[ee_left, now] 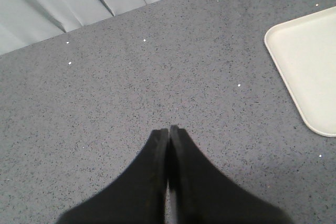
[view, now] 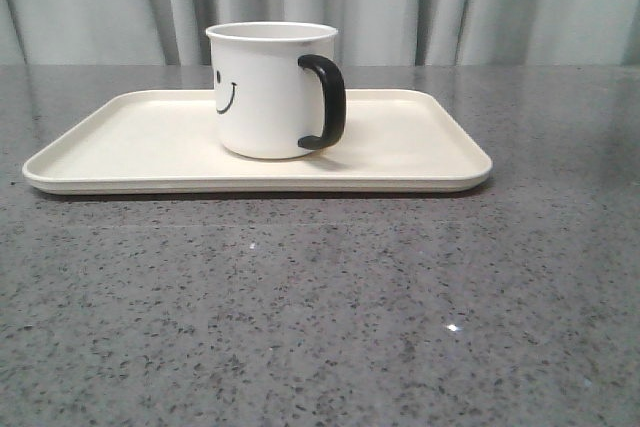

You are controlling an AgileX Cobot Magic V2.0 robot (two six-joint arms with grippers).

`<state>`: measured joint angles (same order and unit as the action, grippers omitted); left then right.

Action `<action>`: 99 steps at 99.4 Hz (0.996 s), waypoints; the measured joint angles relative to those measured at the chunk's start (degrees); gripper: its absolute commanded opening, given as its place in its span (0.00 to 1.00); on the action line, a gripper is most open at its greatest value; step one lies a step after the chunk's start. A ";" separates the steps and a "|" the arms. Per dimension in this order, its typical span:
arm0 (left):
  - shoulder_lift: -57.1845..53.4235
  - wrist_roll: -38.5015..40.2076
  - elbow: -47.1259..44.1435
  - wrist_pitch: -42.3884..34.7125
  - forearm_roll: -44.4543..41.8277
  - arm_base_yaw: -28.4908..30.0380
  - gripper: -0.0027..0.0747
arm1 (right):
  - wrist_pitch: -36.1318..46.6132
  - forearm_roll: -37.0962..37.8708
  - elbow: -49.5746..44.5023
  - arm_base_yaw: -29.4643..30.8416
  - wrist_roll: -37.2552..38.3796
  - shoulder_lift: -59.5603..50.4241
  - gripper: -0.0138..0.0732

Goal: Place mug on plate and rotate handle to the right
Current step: 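Raise the left gripper away and bring the right gripper over the mug, then lower the right gripper into the mug and grip its rim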

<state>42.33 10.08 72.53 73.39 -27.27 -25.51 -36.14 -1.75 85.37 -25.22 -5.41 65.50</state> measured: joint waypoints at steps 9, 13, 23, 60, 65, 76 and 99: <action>0.00 0.00 0.00 0.00 0.00 0.00 0.01 | -2.75 0.00 2.97 -4.08 -0.38 5.42 0.56; 0.00 0.00 0.00 0.00 0.00 0.00 0.01 | -3.64 0.00 3.75 -5.35 -0.38 7.82 0.56; 0.00 0.00 0.00 0.00 0.00 0.00 0.01 | -5.53 0.00 4.41 -8.46 -0.51 12.51 0.56; 0.00 0.00 0.00 0.00 0.00 0.00 0.01 | -7.92 -0.34 4.40 -11.91 -0.51 22.26 0.56; 0.00 0.00 0.00 0.00 0.00 0.00 0.01 | -8.06 -0.34 4.40 -11.91 -0.51 22.92 0.56; 0.00 0.00 0.00 0.00 0.00 0.00 0.01 | -8.38 -0.42 4.40 -11.91 -0.54 24.38 0.56; 0.00 0.00 0.00 0.00 0.00 0.00 0.01 | -8.50 -0.69 4.40 -11.91 -0.65 27.88 0.56</action>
<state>42.33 10.08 72.53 73.39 -27.27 -25.51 -44.64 -2.44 89.76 -37.13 -6.05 93.38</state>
